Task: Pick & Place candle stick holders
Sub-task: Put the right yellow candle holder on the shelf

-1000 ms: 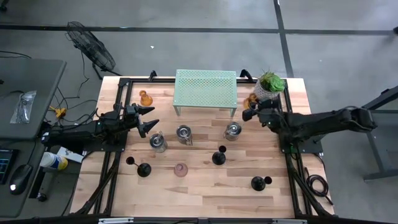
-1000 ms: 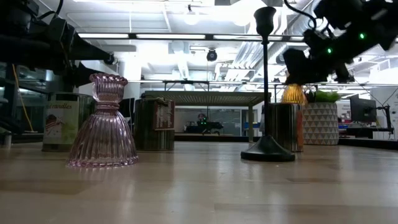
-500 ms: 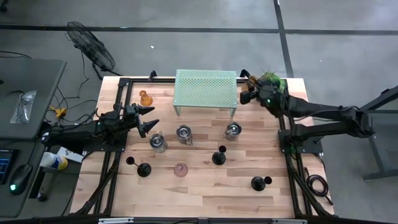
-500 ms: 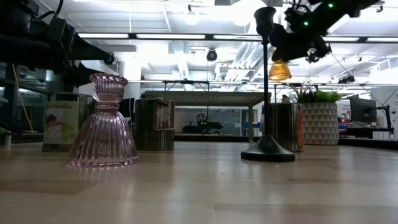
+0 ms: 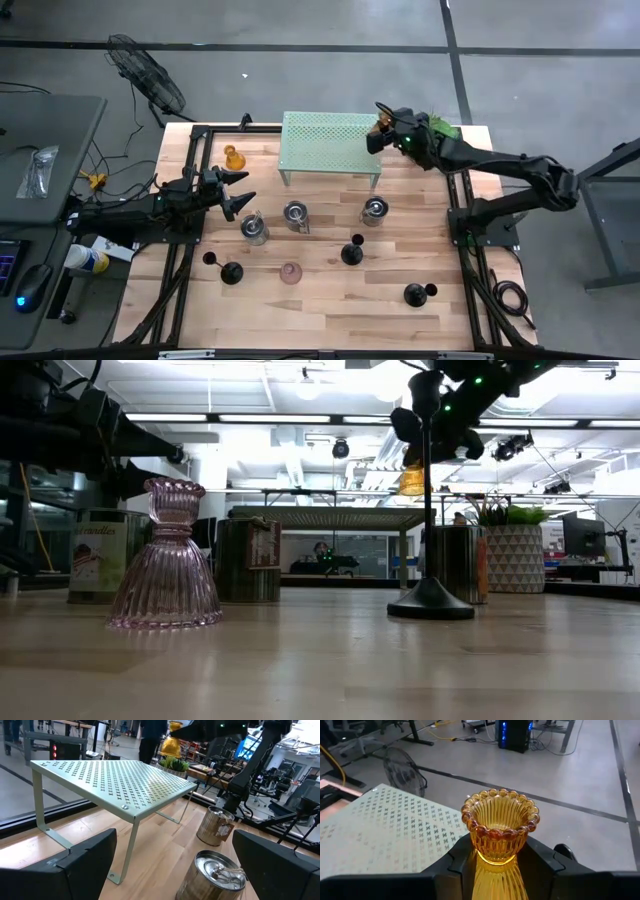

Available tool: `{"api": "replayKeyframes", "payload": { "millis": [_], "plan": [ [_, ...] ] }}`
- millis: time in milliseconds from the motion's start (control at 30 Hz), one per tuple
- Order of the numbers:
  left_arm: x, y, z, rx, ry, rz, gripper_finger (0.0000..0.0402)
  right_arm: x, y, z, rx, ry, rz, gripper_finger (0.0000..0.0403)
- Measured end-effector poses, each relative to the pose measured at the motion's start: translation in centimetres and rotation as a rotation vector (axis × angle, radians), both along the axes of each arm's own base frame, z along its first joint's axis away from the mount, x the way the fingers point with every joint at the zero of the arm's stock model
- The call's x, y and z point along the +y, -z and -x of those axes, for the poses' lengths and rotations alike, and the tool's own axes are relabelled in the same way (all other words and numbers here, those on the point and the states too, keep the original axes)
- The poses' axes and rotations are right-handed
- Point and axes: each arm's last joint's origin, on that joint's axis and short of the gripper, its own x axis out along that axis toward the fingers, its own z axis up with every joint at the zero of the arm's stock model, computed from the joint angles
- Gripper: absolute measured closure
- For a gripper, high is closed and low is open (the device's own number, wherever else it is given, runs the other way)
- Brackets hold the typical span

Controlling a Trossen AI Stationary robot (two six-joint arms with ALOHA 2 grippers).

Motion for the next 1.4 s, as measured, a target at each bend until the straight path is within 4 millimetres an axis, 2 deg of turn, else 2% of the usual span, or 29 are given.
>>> {"api": "replayKeyframes", "payload": {
  "millis": [433, 700, 900, 1200, 1400],
  "plan": [
    [0.0, 0.0, 0.0, 0.000, 0.000, 0.000, 0.0011, -3.7, 0.9, -3.0, -0.004, 0.093, -0.056, 0.0286],
    [0.0, 0.0, 0.0, 0.000, 0.000, 0.000, 0.0011, -4.9, 2.4, -4.5, 0.005, 0.122, -0.093, 0.0286],
    [0.0, 0.0, 0.0, 0.000, -0.001, 0.000, 0.0011, -5.5, 3.0, -5.2, -0.005, 0.133, -0.085, 0.0286],
    [0.0, 0.0, 0.0, 0.000, -0.001, 0.000, 0.0011, -5.9, 3.0, -4.9, -0.019, 0.158, -0.086, 0.0286],
    [0.0, 0.0, 0.0, 0.000, 0.000, 0.000, 0.0011, -5.9, 3.0, -5.0, 0.068, 0.111, -0.051, 0.0286]
  ]
}}
